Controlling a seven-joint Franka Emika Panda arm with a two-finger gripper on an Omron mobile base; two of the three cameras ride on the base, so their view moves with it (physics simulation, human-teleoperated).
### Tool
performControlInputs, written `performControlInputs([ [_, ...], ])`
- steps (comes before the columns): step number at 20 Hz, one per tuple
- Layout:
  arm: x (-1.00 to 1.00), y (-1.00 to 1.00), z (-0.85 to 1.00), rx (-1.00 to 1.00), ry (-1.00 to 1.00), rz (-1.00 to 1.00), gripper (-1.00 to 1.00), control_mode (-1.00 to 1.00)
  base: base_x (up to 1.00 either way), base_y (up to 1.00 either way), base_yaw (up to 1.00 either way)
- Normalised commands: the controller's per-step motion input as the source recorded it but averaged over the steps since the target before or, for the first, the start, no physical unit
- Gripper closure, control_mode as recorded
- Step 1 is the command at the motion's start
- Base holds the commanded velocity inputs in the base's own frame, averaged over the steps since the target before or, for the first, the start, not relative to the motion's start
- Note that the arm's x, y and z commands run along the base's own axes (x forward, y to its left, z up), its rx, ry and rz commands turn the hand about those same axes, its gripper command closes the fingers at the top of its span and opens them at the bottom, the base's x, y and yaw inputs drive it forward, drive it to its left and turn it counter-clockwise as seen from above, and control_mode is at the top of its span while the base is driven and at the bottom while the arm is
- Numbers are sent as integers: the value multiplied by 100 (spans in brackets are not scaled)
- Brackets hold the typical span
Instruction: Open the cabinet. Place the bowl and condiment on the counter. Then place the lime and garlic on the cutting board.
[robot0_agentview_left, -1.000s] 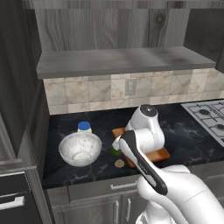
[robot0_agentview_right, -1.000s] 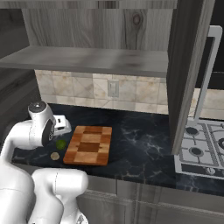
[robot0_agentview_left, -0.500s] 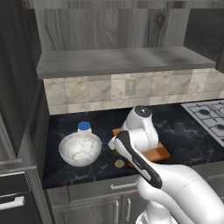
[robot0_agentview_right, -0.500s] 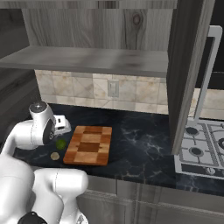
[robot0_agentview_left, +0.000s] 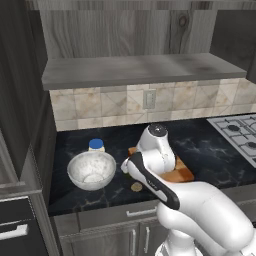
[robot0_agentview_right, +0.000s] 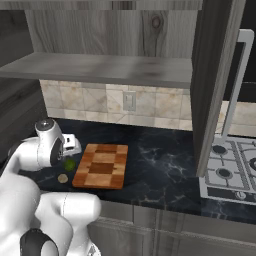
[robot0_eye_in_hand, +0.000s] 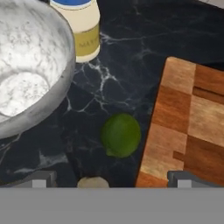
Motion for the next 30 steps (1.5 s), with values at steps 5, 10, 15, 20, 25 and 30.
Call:
performControlInputs([
  [5,3,0,-29,-1,1,-1,-100,-100,0,0,0],
  [10,8,0,-24,0,0,-1,-100,-100,0,0,0],
  [15,15,1,-18,0,0,-1,-100,-100,0,0,0],
  [20,23,6,-11,0,0,-1,-100,-100,0,0,0],
  [25,11,4,-19,-1,0,-2,-100,-100,0,0,0],
  [30,0,0,-22,-1,0,-3,-100,-100,0,0,0],
])
